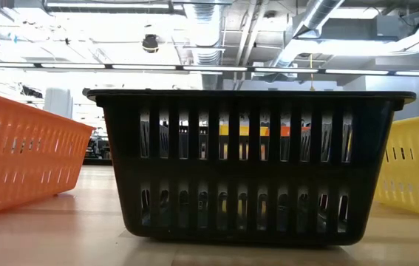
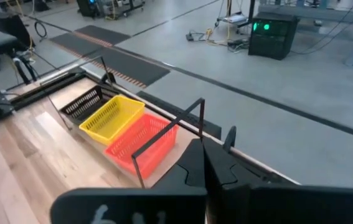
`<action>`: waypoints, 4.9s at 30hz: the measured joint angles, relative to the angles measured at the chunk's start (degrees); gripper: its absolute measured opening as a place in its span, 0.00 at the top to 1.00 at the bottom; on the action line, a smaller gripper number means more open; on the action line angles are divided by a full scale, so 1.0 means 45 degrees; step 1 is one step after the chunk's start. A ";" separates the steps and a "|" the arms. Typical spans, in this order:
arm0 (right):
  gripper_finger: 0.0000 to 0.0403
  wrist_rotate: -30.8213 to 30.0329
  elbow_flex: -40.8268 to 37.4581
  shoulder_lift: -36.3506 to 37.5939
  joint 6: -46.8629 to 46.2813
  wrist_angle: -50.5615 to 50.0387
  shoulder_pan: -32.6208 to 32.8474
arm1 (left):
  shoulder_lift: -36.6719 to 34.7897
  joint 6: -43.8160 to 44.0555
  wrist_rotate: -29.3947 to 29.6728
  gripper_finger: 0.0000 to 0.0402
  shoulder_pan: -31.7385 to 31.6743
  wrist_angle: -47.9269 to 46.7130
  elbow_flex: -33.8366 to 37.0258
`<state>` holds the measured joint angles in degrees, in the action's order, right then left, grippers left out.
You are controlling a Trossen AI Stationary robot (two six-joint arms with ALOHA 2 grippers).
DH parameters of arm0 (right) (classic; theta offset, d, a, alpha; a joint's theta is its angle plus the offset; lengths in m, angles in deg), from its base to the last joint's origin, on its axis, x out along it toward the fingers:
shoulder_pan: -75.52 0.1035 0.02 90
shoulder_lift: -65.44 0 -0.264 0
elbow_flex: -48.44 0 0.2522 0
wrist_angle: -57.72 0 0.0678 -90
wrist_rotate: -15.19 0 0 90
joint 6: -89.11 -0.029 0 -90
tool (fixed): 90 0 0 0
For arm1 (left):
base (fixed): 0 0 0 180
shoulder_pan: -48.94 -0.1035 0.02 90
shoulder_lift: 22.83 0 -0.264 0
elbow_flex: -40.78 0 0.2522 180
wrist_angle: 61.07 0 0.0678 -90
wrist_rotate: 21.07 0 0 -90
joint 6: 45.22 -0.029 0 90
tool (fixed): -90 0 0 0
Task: Stack baskets on shelf by color
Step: Stack the right black bin on top of the other the black bin on the shelf
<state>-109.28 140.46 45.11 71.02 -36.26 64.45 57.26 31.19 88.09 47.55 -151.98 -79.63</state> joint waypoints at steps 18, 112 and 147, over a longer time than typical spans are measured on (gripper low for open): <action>1.00 0.0411 0.0000 0.0008 0.0021 0.0023 0.0001 | 0.3682 -0.5309 -0.9057 1.00 -0.6228 0.0092 0.0015; 0.99 0.1003 0.0005 0.0008 0.0365 -0.0491 -0.0003 | 0.6345 -0.5489 -0.7404 1.00 -0.7980 0.2353 0.2293; 0.99 0.1039 0.0005 0.0008 0.0477 -0.0583 -0.0003 | 0.6374 -0.5463 -0.6618 1.00 -0.7422 0.1658 0.2501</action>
<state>-104.60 140.48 45.14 73.16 -38.89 64.44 85.95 6.60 58.31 14.15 -144.52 -68.37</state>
